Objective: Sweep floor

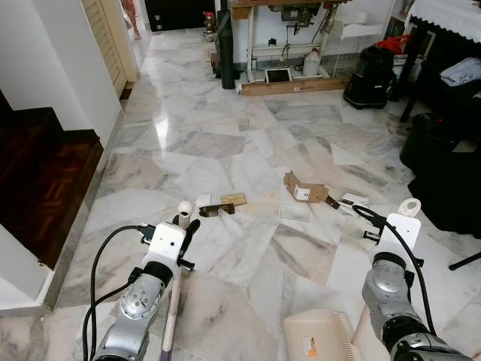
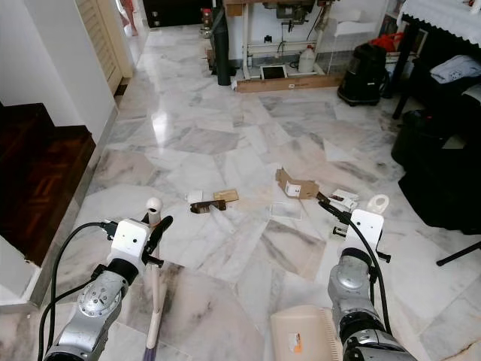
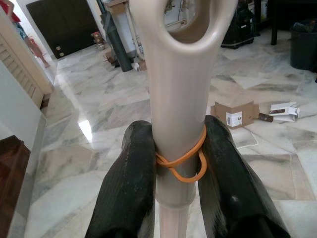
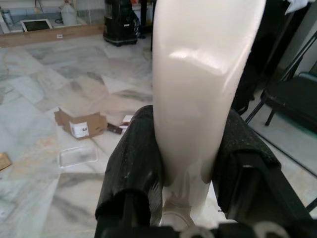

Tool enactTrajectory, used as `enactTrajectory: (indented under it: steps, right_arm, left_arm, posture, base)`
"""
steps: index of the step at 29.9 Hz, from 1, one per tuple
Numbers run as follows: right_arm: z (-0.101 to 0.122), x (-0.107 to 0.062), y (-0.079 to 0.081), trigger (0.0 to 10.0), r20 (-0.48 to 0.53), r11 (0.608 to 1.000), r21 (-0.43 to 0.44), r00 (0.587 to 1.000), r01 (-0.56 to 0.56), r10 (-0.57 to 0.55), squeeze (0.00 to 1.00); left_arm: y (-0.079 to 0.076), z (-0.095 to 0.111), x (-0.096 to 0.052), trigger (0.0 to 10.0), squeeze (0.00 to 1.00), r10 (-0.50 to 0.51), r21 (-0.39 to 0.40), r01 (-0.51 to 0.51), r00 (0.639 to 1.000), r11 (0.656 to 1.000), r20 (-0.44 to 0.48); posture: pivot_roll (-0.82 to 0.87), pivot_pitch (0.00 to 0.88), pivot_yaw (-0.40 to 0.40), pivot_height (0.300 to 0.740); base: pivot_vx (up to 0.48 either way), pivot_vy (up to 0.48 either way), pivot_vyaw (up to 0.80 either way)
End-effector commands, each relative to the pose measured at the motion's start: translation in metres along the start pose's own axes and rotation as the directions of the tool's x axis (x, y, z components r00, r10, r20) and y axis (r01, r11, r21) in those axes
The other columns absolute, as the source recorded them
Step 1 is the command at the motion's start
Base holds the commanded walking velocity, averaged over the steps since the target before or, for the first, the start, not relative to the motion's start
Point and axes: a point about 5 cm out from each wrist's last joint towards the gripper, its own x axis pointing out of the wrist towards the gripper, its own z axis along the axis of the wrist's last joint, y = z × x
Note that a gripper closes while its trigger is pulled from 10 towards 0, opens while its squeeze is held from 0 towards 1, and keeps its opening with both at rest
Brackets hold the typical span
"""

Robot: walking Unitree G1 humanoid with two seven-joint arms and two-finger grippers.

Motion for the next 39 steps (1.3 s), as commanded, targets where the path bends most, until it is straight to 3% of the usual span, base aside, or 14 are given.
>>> enactTrajectory:
  steps: [1,6,16,22,28,39]
  right_arm:
    - [0.0,-0.001,0.005,10.0,-0.029,0.999,0.051,1.0,0.007,-0.006,0.0]
    - [-0.026,-0.017,0.014,10.0,-0.188,0.986,0.164,0.982,0.044,-0.013,0.0]
    - [-0.042,-0.026,0.018,10.0,-0.274,0.991,0.135,0.961,-0.005,0.042,0.0]
    - [-0.044,-0.028,0.022,10.0,-0.28,0.991,0.11,0.955,-0.072,0.1,0.0]
    - [-0.032,-0.027,0.035,10.0,-0.214,0.981,0.089,0.959,-0.172,0.187,0.0]
    - [-0.025,-0.024,0.042,10.0,-0.195,0.966,0.077,0.946,-0.248,0.259,0.0]
  left_arm:
    - [0.002,0.007,0.001,10.0,0.0,-0.006,0.018,0.005,0.999,1.0,0.035]
    - [0.001,0.008,0.001,10.0,0.0,-0.014,0.016,0.013,0.999,1.0,0.038]
    - [-0.002,0.007,0.0,10.0,0.0,-0.024,0.002,0.024,0.999,1.0,0.032]
    - [-0.002,0.006,0.0,10.0,0.0,-0.028,-0.002,0.028,0.999,1.0,0.028]
    - [-0.003,0.006,0.001,10.0,0.0,-0.028,-0.005,0.028,0.999,1.0,0.028]
    - [-0.004,0.006,0.002,10.0,0.0,-0.026,-0.013,0.027,0.999,1.0,0.028]
  posture:
    - [0.09,0.0,0.032,0.74]
    - [0.09,0.0,0.031,0.74]
    - [0.09,0.0,0.026,0.74]
    - [0.08,0.0,0.026,0.74]
    - [0.08,0.0,0.022,0.74]
    - [0.08,0.0,0.015,0.74]
  base:
    - [0.0,0.0,0.0]
    - [0.0,0.0,0.0]
    - [0.0,0.0,0.0]
    - [0.0,0.0,0.0]
    - [0.0,0.0,0.0]
    - [0.0,0.0,0.0]
